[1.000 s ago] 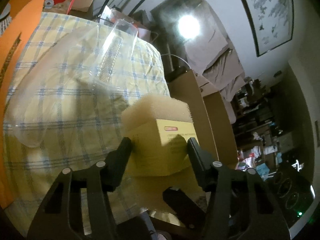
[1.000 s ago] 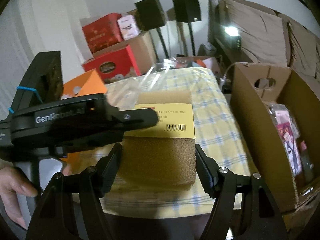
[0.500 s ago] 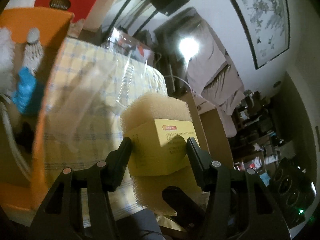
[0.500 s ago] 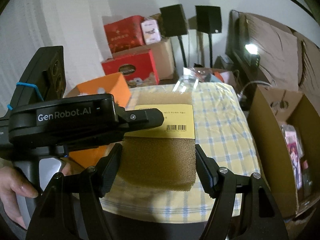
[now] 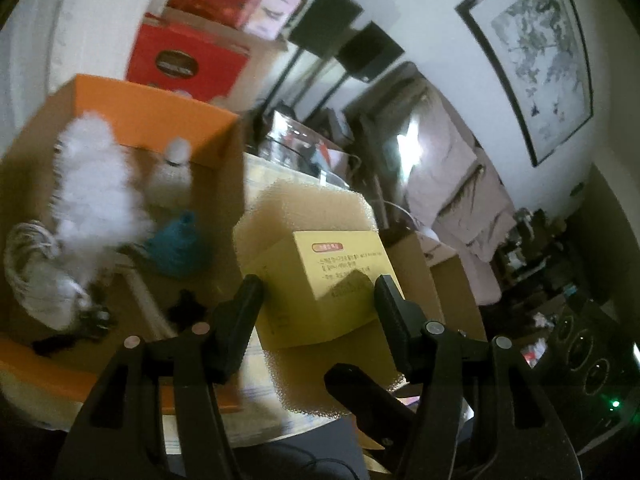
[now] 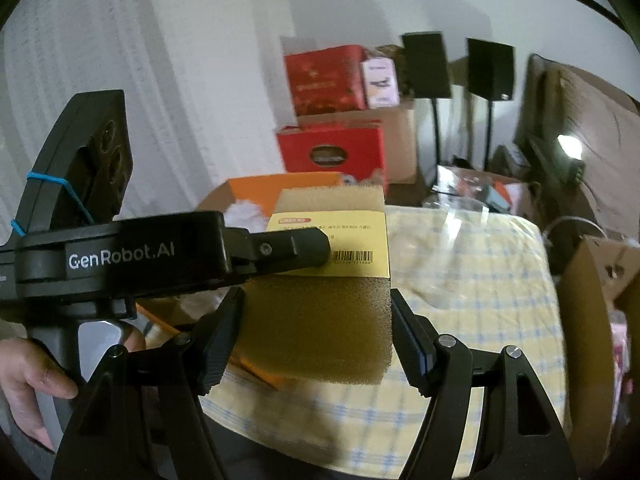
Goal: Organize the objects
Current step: 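Grasp the tan sponge block with the left tool and lift it toward the orange box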
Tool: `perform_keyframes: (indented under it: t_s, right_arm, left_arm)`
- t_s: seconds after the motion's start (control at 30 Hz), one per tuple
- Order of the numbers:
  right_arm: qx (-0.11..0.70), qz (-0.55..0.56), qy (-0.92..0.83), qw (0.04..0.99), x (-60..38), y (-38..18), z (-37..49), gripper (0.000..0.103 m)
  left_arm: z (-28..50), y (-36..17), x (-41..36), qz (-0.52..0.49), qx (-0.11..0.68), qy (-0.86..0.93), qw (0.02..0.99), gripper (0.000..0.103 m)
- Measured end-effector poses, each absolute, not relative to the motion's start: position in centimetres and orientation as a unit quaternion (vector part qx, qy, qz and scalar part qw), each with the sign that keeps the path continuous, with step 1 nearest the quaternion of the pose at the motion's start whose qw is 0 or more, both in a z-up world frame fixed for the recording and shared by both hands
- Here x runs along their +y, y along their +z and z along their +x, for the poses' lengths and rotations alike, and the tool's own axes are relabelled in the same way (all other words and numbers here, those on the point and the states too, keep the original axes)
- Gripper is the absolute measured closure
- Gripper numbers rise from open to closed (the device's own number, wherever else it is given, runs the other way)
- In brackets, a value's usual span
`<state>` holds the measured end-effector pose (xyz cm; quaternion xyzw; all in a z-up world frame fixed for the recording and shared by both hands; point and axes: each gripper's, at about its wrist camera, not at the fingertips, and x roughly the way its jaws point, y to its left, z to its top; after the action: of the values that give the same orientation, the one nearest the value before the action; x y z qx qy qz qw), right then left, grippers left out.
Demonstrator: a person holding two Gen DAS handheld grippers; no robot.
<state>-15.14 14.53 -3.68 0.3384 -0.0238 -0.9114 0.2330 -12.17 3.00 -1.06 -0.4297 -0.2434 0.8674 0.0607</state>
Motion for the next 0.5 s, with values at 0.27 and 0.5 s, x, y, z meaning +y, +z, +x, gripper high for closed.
perform_keyframes:
  t_s: [0.27,0.5]
  right_arm:
    - [-0.023,0.346,-0.891,0.292,9.6,-4.1,-16.7,0.031]
    - [-0.015,0.359,-0.875,0.324,5.8,-6.3,-17.8,0.031]
  left_arm:
    - [-10.3,-1.0,-2.9,-0.433,-0.251,0.865,0.021,0.049]
    - [-9.5,-3.6,-6.3,-0.451,-0.261,0.854,-0.006,0.049]
